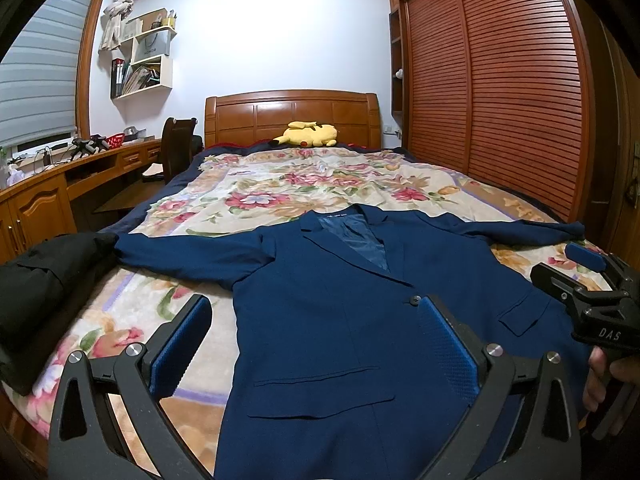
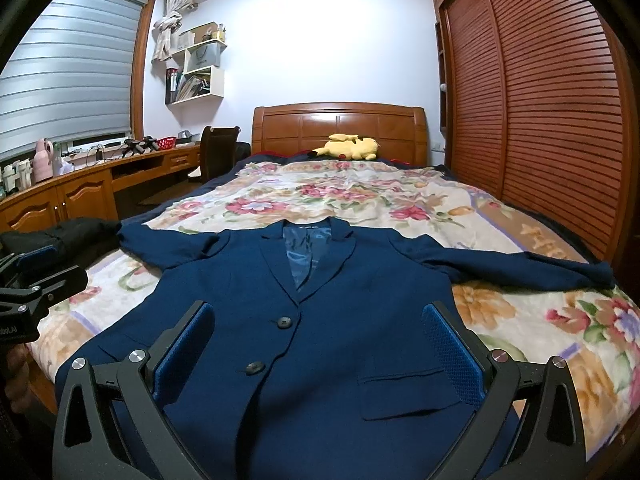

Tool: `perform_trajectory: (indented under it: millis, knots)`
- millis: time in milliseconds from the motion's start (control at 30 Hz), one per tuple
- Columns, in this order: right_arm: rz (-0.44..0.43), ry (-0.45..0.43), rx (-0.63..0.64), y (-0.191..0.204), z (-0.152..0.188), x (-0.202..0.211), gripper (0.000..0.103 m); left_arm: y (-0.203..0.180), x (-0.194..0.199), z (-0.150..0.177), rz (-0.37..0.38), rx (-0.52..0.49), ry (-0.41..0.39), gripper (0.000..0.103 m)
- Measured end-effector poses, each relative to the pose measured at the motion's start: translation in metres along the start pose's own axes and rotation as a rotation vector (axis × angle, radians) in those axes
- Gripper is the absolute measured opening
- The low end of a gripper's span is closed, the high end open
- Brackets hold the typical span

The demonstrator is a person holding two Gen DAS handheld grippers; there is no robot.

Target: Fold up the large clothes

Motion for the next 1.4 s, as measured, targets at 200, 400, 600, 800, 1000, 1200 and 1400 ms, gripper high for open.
perform_trajectory:
  millis: [200, 400, 600, 800, 1000, 1200, 1400]
  knots:
    - [0.005, -0.001, -0.002, 0.0013, 0.0008, 0.0007, 0.103, 0.0011, 0.0005, -0.0003, 0.003, 0.001, 0.000, 0.103]
    - [0.004, -0.004, 0.003, 0.0024, 0.0014, 0.0009, 0.103, 0.0012, 0.0009, -0.0003, 0.003, 0.002, -0.001, 0.103]
    - [0.004, -0.009, 0.011, 0.0028, 0.0013, 0.0016, 0.103, 0.0028, 0.0004, -0.0008, 0.002, 0.006, -0.003, 0.103]
    - [0.004, -0.009, 0.011, 0.0023, 0.0014, 0.0013, 0.103, 0.0036, 0.0007, -0.0015, 0.001, 0.003, -0.003, 0.103]
    - [0.004, -0.011, 0.007, 0.0027, 0.0011, 0.0015, 0.103, 0.0035, 0.0000, -0.0014, 0.001, 0.003, -0.003, 0.103]
    - [0.004, -0.012, 0.004, 0.0031, 0.0014, 0.0010, 0.103, 0.0037, -0.0001, -0.0013, 0.001, 0.001, -0.003, 0.103]
    - [0.004, -0.014, 0.003, 0.0026, 0.0021, 0.0018, 0.103, 0.0035, -0.0001, -0.0011, 0.000, 0.002, -0.002, 0.103]
Point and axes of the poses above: each gripper's, at about its wrist camera, not at the fingertips, and x roughly against the way its jaws point, y to its left, z to its underside, the point moved 7 cm from there along -x, roughly the way its jaws point, and after that the axes turned 9 degrees about -x, right-handed, at the moved point
